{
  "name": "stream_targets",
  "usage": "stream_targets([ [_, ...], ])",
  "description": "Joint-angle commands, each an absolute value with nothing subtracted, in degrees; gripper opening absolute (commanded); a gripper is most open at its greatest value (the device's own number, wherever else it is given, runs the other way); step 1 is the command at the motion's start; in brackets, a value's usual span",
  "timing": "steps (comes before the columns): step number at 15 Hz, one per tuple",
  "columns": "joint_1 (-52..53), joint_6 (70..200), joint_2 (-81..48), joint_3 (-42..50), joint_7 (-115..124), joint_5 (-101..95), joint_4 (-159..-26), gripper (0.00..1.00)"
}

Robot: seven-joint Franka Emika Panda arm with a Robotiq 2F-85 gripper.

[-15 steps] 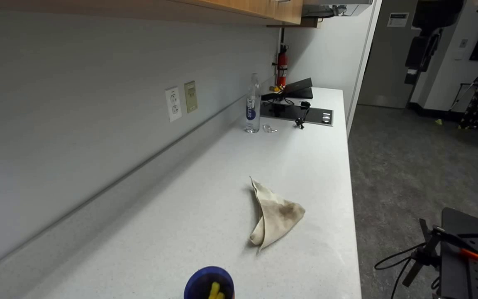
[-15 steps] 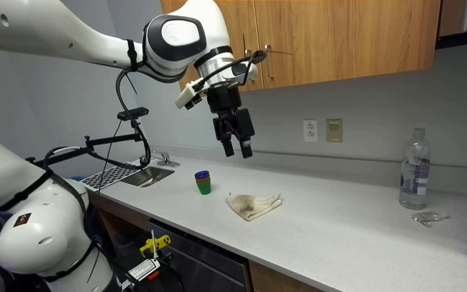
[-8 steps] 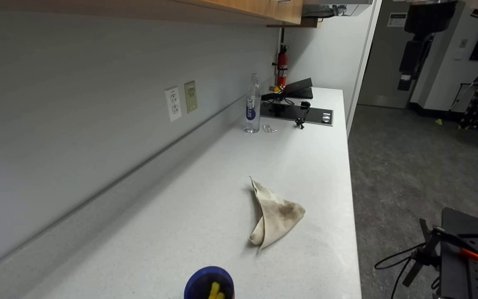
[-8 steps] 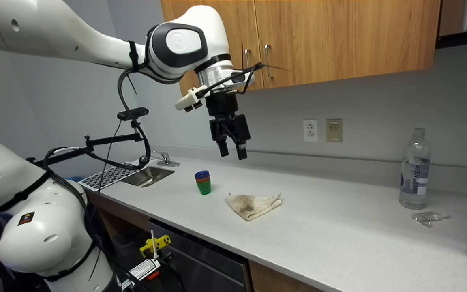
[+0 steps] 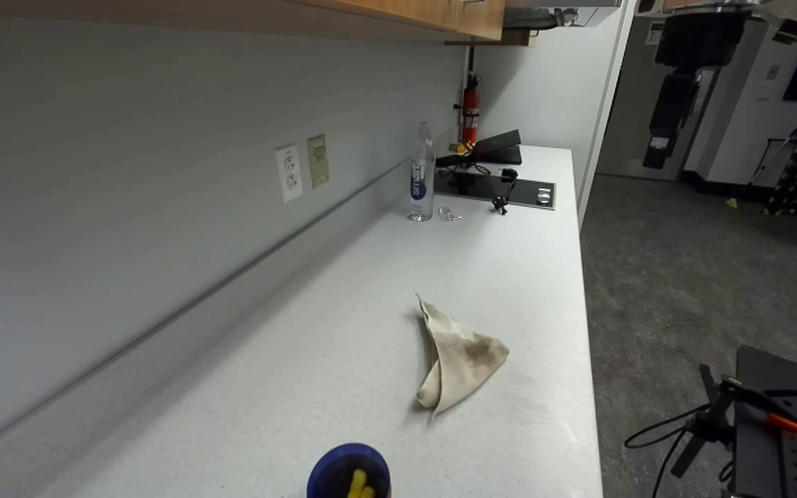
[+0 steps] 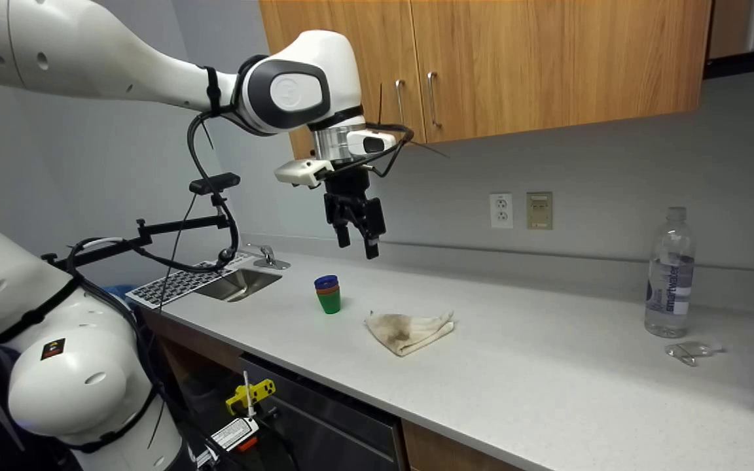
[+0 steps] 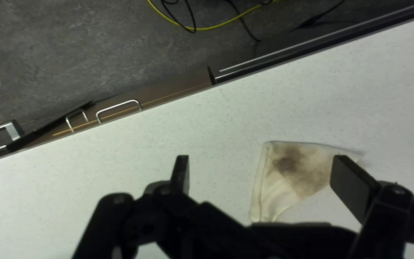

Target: Unfold the cloth on the counter

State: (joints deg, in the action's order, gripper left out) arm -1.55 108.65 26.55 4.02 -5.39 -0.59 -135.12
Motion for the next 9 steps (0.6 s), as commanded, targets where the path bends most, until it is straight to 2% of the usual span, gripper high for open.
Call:
stream_targets([
  [1, 0.1, 113.5, 25.3, 4.1, -6.1, 4.4, -136.2, 1.00],
  [9, -0.5, 114.8, 24.1, 2.6, -4.9, 2.6, -136.4, 1.00],
])
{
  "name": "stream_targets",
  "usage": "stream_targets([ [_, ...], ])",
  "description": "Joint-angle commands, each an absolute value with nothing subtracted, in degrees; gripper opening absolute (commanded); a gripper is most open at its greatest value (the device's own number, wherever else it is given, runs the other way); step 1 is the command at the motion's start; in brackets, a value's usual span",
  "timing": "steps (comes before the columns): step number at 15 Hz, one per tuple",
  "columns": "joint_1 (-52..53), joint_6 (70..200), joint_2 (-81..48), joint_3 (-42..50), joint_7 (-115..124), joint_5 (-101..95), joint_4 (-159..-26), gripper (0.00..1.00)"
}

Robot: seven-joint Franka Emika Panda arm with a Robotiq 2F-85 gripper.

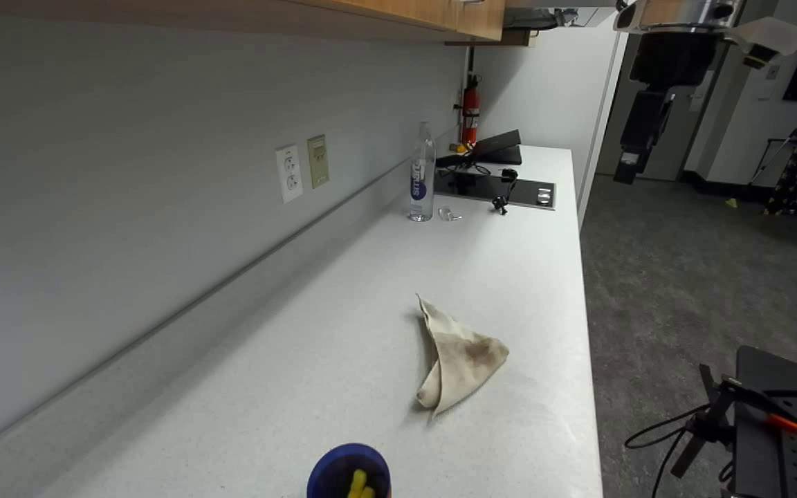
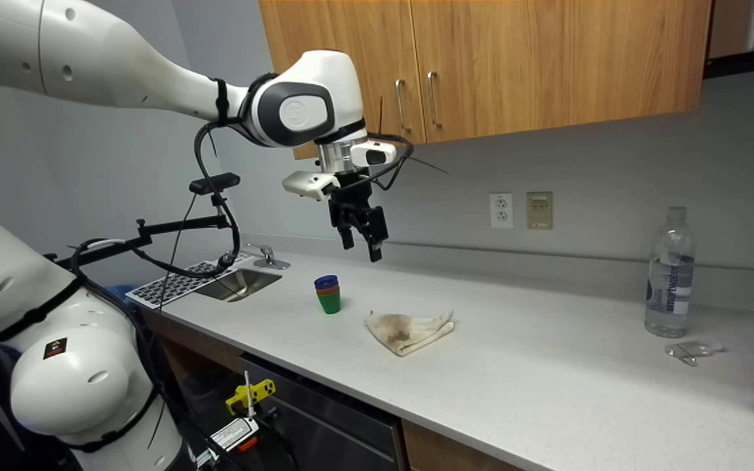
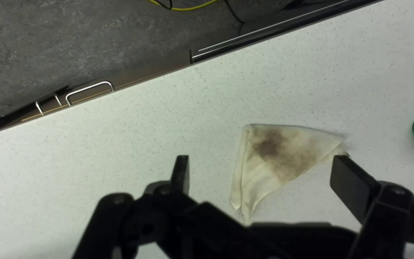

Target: Unfold the cloth on the counter

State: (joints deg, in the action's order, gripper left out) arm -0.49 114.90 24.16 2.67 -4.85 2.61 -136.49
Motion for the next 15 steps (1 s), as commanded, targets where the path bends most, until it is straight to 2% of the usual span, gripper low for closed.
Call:
stream_targets([
  [1, -0.5, 114.8, 24.1, 2.6, -4.9, 2.6, -136.4, 1.00],
  [6, -0.3, 117.2, 19.8, 1.9, -3.9, 2.5, -135.4, 1.00],
  [15, 2.0, 130.0, 3.1, -2.3, 1.3, 4.3, -128.4, 1.00],
])
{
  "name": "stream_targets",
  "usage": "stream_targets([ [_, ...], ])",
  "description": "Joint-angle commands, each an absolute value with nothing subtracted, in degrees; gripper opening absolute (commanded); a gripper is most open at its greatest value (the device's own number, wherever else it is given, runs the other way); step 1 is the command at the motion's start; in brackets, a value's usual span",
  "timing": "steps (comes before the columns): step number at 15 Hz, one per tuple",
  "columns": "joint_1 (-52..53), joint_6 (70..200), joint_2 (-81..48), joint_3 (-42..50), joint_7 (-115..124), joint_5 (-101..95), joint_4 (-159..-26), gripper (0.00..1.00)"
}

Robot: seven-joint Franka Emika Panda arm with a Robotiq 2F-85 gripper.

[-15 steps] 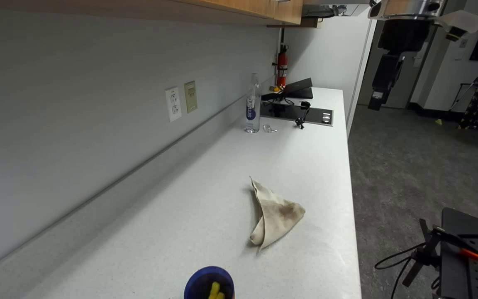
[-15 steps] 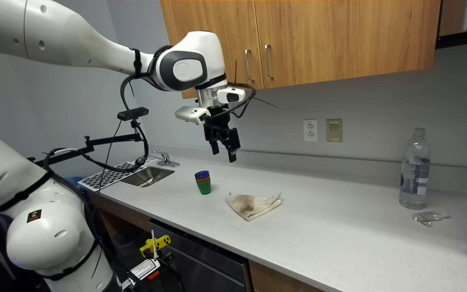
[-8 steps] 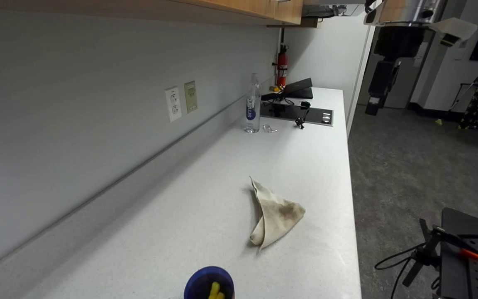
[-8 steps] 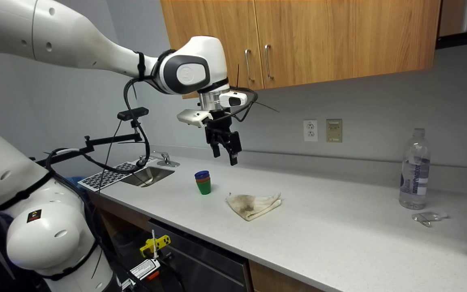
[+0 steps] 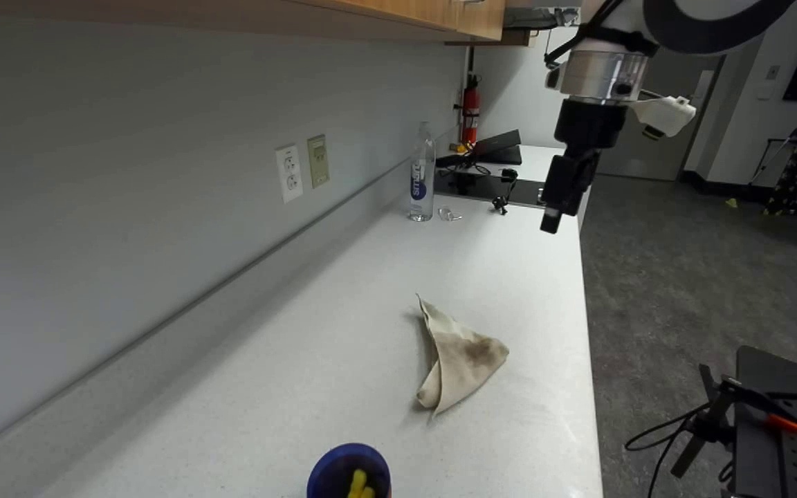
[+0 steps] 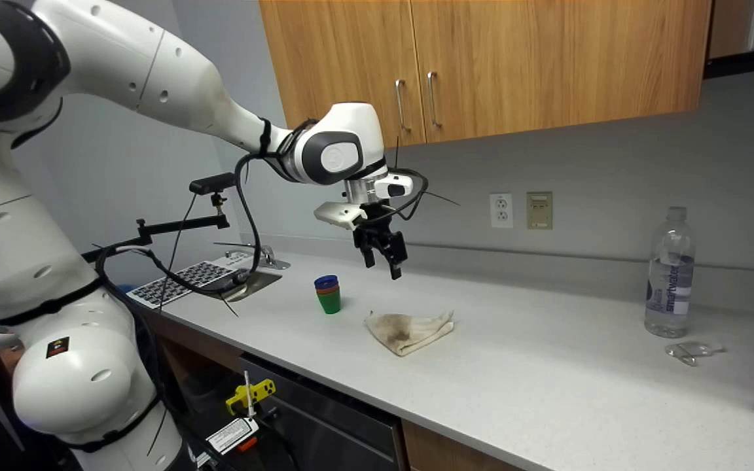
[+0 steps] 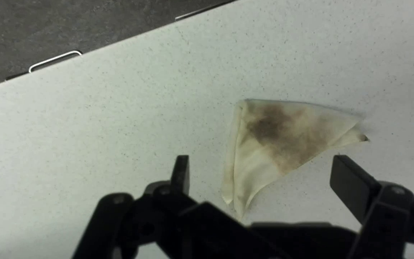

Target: Unfold the cloth on the counter

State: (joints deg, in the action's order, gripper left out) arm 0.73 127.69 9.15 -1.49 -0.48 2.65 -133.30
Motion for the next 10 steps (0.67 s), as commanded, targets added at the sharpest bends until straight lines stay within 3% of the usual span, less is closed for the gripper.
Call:
stream_targets([
  [1, 2.2, 131.2, 1.9, -2.6, 2.4, 4.4, -127.4, 1.00],
  [10, 2.1, 131.8, 0.5, -2.8, 3.3, 2.6, -127.4, 0.99],
])
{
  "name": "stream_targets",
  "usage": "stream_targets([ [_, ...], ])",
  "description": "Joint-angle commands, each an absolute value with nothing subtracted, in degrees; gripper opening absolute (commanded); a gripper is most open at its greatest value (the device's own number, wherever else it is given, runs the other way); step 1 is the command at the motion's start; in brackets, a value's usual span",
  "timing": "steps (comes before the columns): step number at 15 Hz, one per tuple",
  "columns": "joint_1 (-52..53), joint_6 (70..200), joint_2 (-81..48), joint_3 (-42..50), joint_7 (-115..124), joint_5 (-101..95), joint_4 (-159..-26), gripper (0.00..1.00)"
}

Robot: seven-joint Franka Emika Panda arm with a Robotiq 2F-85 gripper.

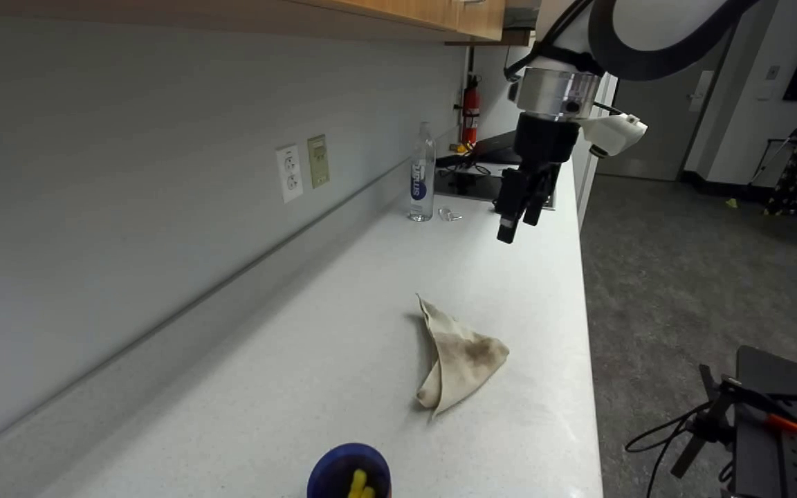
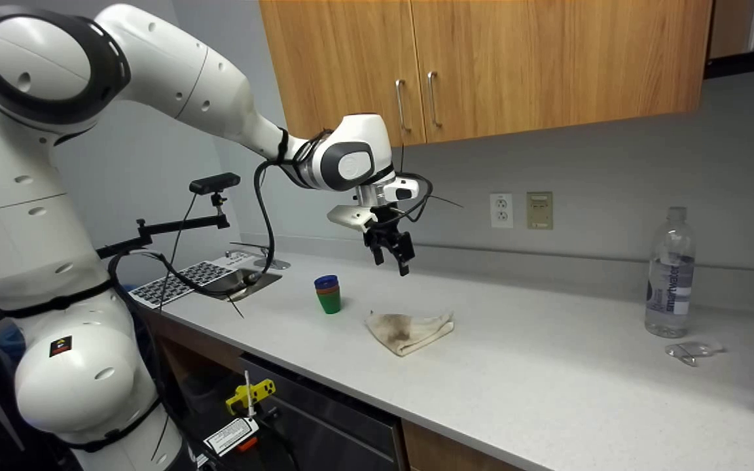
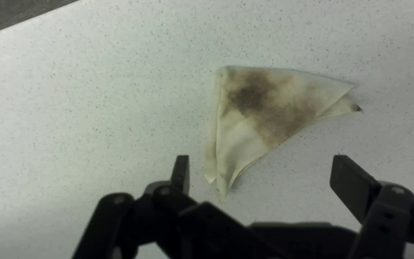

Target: Unfold the cloth on the counter

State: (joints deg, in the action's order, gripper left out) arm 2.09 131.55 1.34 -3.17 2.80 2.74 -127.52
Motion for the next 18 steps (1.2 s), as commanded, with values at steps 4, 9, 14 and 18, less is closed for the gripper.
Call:
stream_targets([
  [4, 2.2, 134.2, -6.1, -2.6, 9.5, -2.0, -123.5, 0.97],
  [9, 3.7, 135.6, -15.7, -2.1, 14.9, -6.7, -115.7, 1.00],
  [14, 5.6, 135.6, -25.1, -1.2, 18.6, -5.8, -105.8, 1.00],
  [18, 6.7, 136.5, -30.7, 0.1, 20.5, -5.5, -99.9, 1.00],
])
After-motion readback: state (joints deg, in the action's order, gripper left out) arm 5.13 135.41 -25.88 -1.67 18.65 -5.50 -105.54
